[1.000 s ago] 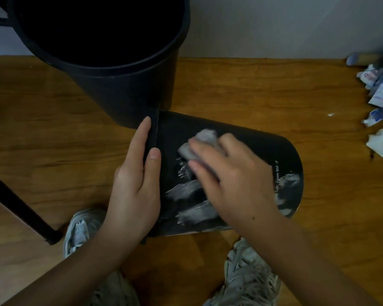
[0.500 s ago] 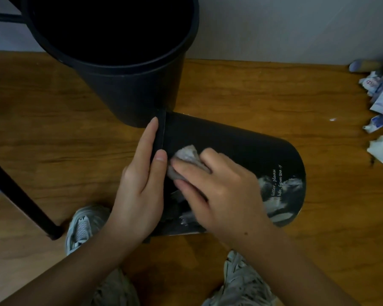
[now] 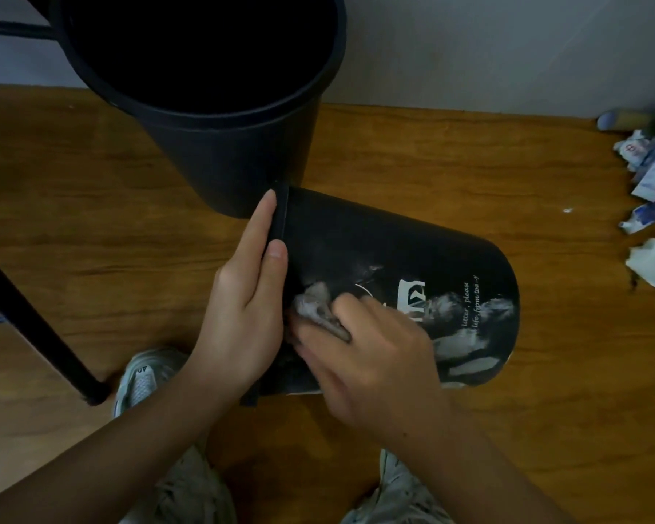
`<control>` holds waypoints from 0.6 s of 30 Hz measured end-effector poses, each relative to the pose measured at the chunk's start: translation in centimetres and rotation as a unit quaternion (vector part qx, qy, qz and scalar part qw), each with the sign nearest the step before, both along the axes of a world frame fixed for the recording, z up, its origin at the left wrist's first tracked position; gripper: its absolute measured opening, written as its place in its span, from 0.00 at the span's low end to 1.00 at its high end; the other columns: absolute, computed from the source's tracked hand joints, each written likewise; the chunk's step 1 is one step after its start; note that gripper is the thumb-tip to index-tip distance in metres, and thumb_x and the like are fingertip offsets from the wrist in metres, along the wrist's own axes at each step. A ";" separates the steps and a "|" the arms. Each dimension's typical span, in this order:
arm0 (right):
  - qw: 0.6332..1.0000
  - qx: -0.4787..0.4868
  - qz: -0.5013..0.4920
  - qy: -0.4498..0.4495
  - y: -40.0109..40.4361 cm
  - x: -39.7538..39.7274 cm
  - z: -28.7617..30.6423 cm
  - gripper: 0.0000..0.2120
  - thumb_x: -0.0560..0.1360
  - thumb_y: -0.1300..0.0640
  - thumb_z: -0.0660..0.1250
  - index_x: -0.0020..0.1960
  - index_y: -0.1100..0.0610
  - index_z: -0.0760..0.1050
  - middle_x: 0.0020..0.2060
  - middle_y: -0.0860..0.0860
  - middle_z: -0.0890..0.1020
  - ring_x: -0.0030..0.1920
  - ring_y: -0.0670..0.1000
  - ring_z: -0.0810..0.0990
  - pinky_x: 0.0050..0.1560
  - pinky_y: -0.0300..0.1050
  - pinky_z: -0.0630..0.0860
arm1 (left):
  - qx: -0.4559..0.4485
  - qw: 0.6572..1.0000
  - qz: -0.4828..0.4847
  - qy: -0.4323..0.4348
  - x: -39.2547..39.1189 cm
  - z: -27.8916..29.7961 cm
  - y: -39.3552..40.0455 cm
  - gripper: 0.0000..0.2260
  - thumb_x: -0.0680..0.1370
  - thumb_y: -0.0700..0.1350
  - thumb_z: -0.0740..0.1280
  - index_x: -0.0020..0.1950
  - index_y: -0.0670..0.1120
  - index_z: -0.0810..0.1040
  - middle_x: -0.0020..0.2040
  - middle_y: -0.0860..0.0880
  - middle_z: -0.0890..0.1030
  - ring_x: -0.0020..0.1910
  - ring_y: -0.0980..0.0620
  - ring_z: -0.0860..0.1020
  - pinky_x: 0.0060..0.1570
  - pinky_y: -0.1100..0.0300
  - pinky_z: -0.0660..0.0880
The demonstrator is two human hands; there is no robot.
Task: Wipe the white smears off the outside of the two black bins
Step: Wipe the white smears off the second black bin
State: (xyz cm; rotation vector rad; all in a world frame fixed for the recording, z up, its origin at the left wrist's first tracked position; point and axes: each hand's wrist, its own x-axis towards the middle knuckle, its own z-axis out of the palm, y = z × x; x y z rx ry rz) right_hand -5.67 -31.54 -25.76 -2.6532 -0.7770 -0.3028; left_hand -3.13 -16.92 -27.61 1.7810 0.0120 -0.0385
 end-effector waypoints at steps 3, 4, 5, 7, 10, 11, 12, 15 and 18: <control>0.999 0.028 -0.025 0.012 0.3 1.6 0.3 0.08 0.80 0.54 0.65 0.50 0.55 0.82 0.38 0.52 0.76 0.34 0.49 0.73 0.30 0.43 0.71 | 0.011 1.000 0.003 -0.014 -0.1 -0.1 0.0 0.20 0.83 0.45 0.52 0.75 0.52 0.56 0.38 0.75 0.74 0.40 0.74 0.73 0.42 0.77 0.70; 0.997 0.054 -0.044 0.026 0.6 2.7 0.5 0.09 0.80 0.53 0.64 0.52 0.55 0.82 0.39 0.52 0.76 0.35 0.48 0.73 0.31 0.41 0.70 | 0.016 1.000 0.006 -0.014 -0.3 -0.3 0.0 0.20 0.83 0.45 0.52 0.75 0.52 0.56 0.38 0.76 0.73 0.40 0.75 0.72 0.42 0.78 0.69; 0.994 0.076 -0.064 0.040 0.9 3.8 0.8 0.10 0.79 0.52 0.63 0.53 0.54 0.82 0.40 0.51 0.77 0.36 0.47 0.74 0.31 0.37 0.69 | 0.021 1.000 0.005 -0.014 -0.4 -0.3 -0.1 0.20 0.83 0.44 0.52 0.75 0.52 0.56 0.37 0.77 0.73 0.39 0.76 0.72 0.41 0.79 0.67; 0.990 0.083 -0.095 0.065 1.4 6.0 1.3 0.09 0.79 0.51 0.64 0.54 0.52 0.82 0.41 0.49 0.77 0.36 0.44 0.73 0.32 0.32 0.64 | 0.032 0.999 0.008 -0.017 -0.8 -0.4 -0.1 0.20 0.84 0.45 0.52 0.76 0.52 0.57 0.37 0.78 0.71 0.38 0.77 0.70 0.40 0.80 0.66; 0.987 0.054 -0.087 0.122 1.7 8.9 1.5 0.09 0.80 0.49 0.63 0.53 0.48 0.81 0.42 0.46 0.75 0.39 0.45 0.73 0.33 0.34 0.64 | 0.029 0.999 0.015 -0.018 -1.2 -0.6 -0.1 0.21 0.82 0.47 0.52 0.75 0.53 0.58 0.36 0.77 0.71 0.38 0.77 0.70 0.40 0.80 0.65; 0.984 0.059 -0.083 0.145 1.6 9.6 1.4 0.09 0.80 0.48 0.63 0.53 0.48 0.81 0.43 0.47 0.76 0.40 0.46 0.75 0.35 0.36 0.67 | 0.027 0.999 0.016 -0.017 -1.2 -0.5 -0.1 0.21 0.82 0.47 0.52 0.75 0.53 0.58 0.37 0.77 0.71 0.39 0.77 0.71 0.40 0.80 0.66; 0.981 0.066 -0.082 0.162 1.6 10.2 1.4 0.09 0.80 0.48 0.63 0.52 0.48 0.81 0.43 0.47 0.77 0.42 0.47 0.75 0.36 0.38 0.68 | 0.027 0.999 0.016 -0.018 -1.1 -0.6 -0.1 0.21 0.82 0.47 0.52 0.75 0.53 0.58 0.37 0.77 0.71 0.39 0.77 0.71 0.40 0.80 0.66; 0.983 0.060 -0.083 0.149 1.4 10.4 1.0 0.10 0.80 0.48 0.63 0.51 0.49 0.81 0.42 0.46 0.76 0.40 0.47 0.74 0.34 0.36 0.66 | 0.028 0.999 0.014 -0.016 -1.1 -0.5 -0.1 0.20 0.82 0.46 0.53 0.75 0.52 0.58 0.37 0.78 0.72 0.39 0.77 0.71 0.41 0.80 0.66; 0.992 0.072 -0.056 0.081 1.1 8.3 0.9 0.09 0.79 0.51 0.64 0.54 0.51 0.81 0.41 0.48 0.74 0.38 0.44 0.72 0.33 0.34 0.63 | 0.015 1.000 0.010 -0.005 -0.9 -0.4 -0.1 0.20 0.84 0.41 0.53 0.76 0.48 0.57 0.37 0.78 0.72 0.40 0.78 0.71 0.42 0.82 0.66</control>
